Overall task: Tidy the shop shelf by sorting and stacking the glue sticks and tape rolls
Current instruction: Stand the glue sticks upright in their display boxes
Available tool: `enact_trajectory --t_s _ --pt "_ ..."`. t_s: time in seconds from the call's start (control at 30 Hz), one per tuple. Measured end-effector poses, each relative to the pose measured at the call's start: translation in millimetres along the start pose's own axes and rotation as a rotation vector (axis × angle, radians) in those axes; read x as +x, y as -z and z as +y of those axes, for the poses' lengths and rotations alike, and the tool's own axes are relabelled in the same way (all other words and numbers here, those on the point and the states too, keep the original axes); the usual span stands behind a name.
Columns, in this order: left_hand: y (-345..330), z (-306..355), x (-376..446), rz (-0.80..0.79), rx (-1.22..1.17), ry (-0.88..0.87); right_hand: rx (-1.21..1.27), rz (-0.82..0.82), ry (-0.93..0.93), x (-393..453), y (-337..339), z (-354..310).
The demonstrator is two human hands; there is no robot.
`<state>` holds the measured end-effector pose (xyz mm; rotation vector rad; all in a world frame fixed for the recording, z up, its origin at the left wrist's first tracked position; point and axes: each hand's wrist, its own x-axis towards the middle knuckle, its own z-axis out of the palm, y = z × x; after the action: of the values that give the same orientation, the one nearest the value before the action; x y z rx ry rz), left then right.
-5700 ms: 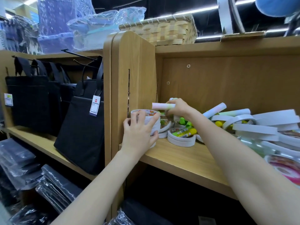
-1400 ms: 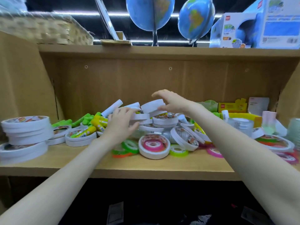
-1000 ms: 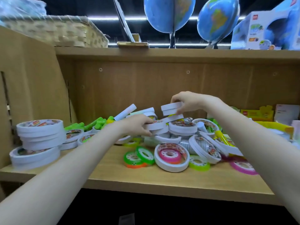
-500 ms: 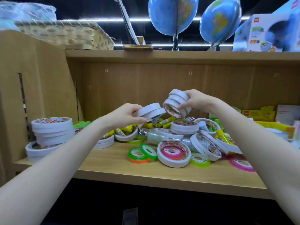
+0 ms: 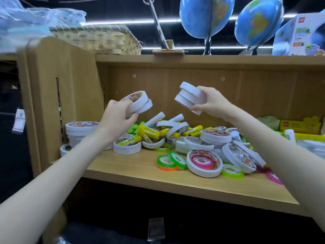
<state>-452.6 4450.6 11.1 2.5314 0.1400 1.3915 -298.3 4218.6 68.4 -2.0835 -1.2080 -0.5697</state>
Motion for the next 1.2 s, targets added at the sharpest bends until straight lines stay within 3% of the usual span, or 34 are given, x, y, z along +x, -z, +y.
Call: enact_trajectory --t_s 0.1,0.27,0.47,0.6,0.97,1.13,1.2 --pt "15 -20 -10 0.141 0.136 0.052 -0.014 -0.125 0.144 -13 -35 -29" --pt "43 -52 -17 0.156 0.424 0.043 -0.051 -0.18 0.284 -8 -77 -58" --pt "58 -91 -28 -0.099 0.65 0.088 -0.025 -0.399 0.36 -9 -114 -86" --pt "60 -99 -28 -0.193 0.55 0.135 -0.187 -0.641 0.426 -15 -141 -89" --pt "50 -94 -17 0.005 0.419 0.021 -0.371 -0.855 0.224 -4 -113 -89" --pt "62 -87 2 -0.227 0.33 0.066 -0.219 -0.892 0.207 17 -97 -100" --pt "69 -86 11 -0.316 0.3 0.097 -0.164 -0.835 0.229 33 -96 -105"
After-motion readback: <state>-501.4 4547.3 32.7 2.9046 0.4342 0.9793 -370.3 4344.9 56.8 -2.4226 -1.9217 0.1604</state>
